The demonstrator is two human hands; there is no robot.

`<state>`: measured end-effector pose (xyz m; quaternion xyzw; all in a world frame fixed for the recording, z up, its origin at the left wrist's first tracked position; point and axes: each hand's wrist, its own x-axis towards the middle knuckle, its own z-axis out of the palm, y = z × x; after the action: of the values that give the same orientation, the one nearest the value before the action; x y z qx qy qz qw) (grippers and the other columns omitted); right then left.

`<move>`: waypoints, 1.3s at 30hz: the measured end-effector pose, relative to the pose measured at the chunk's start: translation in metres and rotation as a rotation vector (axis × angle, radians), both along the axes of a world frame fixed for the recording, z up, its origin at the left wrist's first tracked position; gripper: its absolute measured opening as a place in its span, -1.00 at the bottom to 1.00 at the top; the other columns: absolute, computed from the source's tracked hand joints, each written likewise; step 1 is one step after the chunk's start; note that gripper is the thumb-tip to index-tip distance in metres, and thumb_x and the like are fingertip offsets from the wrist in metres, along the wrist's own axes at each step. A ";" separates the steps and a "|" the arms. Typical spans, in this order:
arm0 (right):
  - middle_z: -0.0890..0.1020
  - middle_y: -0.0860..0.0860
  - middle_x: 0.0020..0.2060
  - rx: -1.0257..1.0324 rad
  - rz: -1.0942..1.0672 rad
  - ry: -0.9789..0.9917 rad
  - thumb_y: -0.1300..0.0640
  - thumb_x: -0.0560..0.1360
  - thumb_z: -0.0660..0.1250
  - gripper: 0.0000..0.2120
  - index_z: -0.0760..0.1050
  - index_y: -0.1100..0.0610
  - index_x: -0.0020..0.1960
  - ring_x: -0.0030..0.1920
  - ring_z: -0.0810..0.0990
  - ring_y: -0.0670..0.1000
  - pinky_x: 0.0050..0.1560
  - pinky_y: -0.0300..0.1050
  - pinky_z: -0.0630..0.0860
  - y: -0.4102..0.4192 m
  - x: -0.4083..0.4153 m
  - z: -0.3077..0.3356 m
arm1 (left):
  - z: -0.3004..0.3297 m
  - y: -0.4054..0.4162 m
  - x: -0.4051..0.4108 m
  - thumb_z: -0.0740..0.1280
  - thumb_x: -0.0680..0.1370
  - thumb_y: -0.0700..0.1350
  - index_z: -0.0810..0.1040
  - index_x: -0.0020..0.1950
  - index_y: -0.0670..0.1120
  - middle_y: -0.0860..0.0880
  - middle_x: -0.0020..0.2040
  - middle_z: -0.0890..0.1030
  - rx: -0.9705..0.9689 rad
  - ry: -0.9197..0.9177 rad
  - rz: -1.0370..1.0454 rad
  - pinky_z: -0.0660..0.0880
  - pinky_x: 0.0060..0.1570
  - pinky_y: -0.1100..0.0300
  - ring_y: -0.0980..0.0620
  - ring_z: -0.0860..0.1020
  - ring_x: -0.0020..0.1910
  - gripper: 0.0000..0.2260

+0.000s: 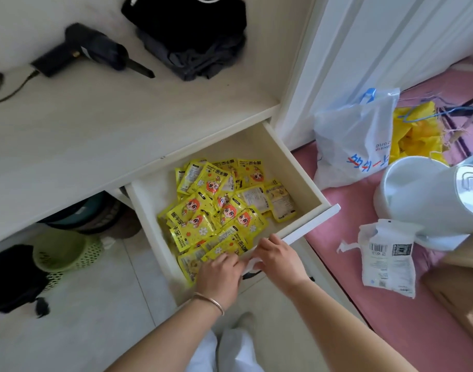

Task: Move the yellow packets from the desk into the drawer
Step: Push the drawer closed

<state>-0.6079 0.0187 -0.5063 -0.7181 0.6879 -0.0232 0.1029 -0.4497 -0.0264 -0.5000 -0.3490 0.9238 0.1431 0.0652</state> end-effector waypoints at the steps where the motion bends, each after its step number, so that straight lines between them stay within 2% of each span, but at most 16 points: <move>1: 0.52 -0.10 -0.42 -0.013 0.036 0.003 -0.11 0.06 0.62 -0.73 0.62 -0.03 -0.36 -0.40 0.50 -0.01 -0.44 -0.29 0.47 0.000 -0.002 -0.003 | -0.001 0.000 0.000 0.57 0.09 -0.05 0.64 -0.24 0.09 0.09 -0.37 0.58 -0.005 0.019 -0.005 0.41 -0.57 0.27 0.09 0.59 -0.39 -0.72; 7: 0.53 -0.05 -0.39 -0.133 0.130 0.012 -0.06 0.15 0.59 -0.74 0.58 0.04 -0.33 -0.35 0.47 0.01 -0.47 -0.25 0.45 -0.002 -0.009 -0.010 | -0.006 -0.003 0.000 0.55 0.07 -0.07 0.65 -0.21 0.07 0.09 -0.37 0.57 -0.035 0.074 -0.060 0.44 -0.53 0.27 0.09 0.59 -0.40 -0.68; 9: 0.52 -0.04 -0.37 -0.194 0.129 0.039 -0.02 0.25 0.50 -0.82 0.57 0.05 -0.32 -0.28 0.34 0.00 -0.44 -0.23 0.43 -0.002 -0.011 -0.014 | -0.008 -0.004 0.000 0.54 0.09 -0.09 0.65 -0.21 0.05 0.07 -0.36 0.57 -0.046 0.095 -0.063 0.45 -0.51 0.26 0.07 0.59 -0.39 -0.70; 11: 0.51 -0.04 -0.37 -0.249 0.120 0.064 0.00 0.37 0.31 -0.83 0.56 0.06 -0.32 -0.26 0.25 -0.01 -0.42 -0.21 0.41 -0.002 -0.011 -0.017 | -0.008 -0.005 0.000 0.53 0.11 -0.10 0.65 -0.20 0.04 0.07 -0.35 0.57 -0.058 0.122 -0.066 0.45 -0.49 0.26 0.06 0.59 -0.38 -0.72; 13: 0.51 -0.05 -0.36 -0.282 0.109 0.067 0.01 0.43 0.19 -0.75 0.56 0.06 -0.31 -0.27 0.29 0.00 -0.41 -0.20 0.42 -0.002 -0.011 -0.021 | -0.008 -0.007 -0.001 0.52 0.13 -0.11 0.64 -0.21 0.03 0.07 -0.35 0.56 -0.059 0.139 -0.063 0.46 -0.48 0.26 0.05 0.59 -0.38 -0.73; 19: 0.53 -0.05 -0.36 -0.293 0.086 0.069 0.00 0.43 0.16 -0.71 0.57 0.08 -0.31 -0.28 0.35 0.01 -0.42 -0.19 0.48 -0.016 -0.012 -0.022 | -0.005 -0.021 -0.001 0.53 0.09 -0.14 0.64 -0.19 0.03 0.07 -0.34 0.56 -0.048 0.129 -0.039 0.46 -0.46 0.27 0.06 0.58 -0.37 -0.68; 23: 0.54 -0.05 -0.37 -0.261 0.066 0.031 -0.01 0.40 0.24 -0.76 0.60 0.08 -0.31 -0.32 0.47 0.03 -0.42 -0.20 0.49 -0.043 -0.004 -0.018 | -0.001 -0.046 0.003 0.51 0.14 -0.14 0.65 -0.17 0.03 0.05 -0.36 0.54 -0.102 0.116 -0.002 0.42 -0.50 0.26 0.02 0.57 -0.40 -0.71; 25: 0.54 -0.06 -0.37 -0.206 0.028 0.016 0.00 0.30 0.46 -0.87 0.62 0.06 -0.31 -0.33 0.51 0.02 -0.41 -0.21 0.50 -0.061 0.003 -0.013 | 0.000 -0.062 0.005 0.53 0.15 -0.13 0.67 -0.14 0.04 0.04 -0.36 0.54 -0.131 0.093 0.014 0.45 -0.49 0.24 0.02 0.58 -0.40 -0.70; 27: 0.54 -0.07 -0.38 -0.162 -0.026 0.003 0.01 0.14 0.61 -0.78 0.64 0.05 -0.31 -0.35 0.53 0.01 -0.42 -0.22 0.51 -0.076 0.011 -0.010 | 0.000 -0.075 0.008 0.56 0.14 -0.15 0.67 -0.11 0.04 0.04 -0.36 0.55 -0.153 0.069 0.026 0.49 -0.45 0.23 0.02 0.58 -0.41 -0.66; 29: 0.54 -0.07 -0.39 -0.148 -0.052 -0.005 0.01 0.07 0.65 -0.73 0.65 0.04 -0.33 -0.37 0.53 0.02 -0.45 -0.23 0.50 -0.088 0.015 -0.007 | 0.000 -0.087 0.009 0.58 0.14 -0.15 0.68 -0.12 0.03 0.03 -0.36 0.56 -0.188 0.060 0.025 0.54 -0.37 0.20 0.01 0.59 -0.40 -0.66; 34: 0.54 -0.04 -0.41 -0.121 -0.069 0.021 -0.01 -0.01 0.66 -0.68 0.64 0.04 -0.36 -0.39 0.54 0.03 -0.48 -0.24 0.47 -0.115 0.014 -0.001 | 0.000 -0.111 0.011 0.56 0.20 -0.11 0.68 -0.09 0.06 0.02 -0.30 0.61 -0.255 0.048 0.045 0.59 -0.15 0.08 -0.05 0.63 -0.24 -0.69; 39: 0.55 -0.04 -0.41 -0.149 -0.075 0.048 -0.05 -0.05 0.67 -0.64 0.64 0.06 -0.36 -0.38 0.56 0.02 -0.46 -0.24 0.48 -0.145 0.018 -0.001 | -0.004 -0.138 0.016 0.56 0.21 -0.12 0.67 -0.10 0.04 0.00 -0.28 0.63 -0.311 0.087 0.067 0.57 -0.18 0.08 -0.08 0.63 -0.22 -0.71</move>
<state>-0.5899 -0.1261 -0.5069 -0.6978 0.7130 -0.0608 0.0319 -0.4334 -0.1648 -0.5039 -0.3791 0.9246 0.0155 -0.0348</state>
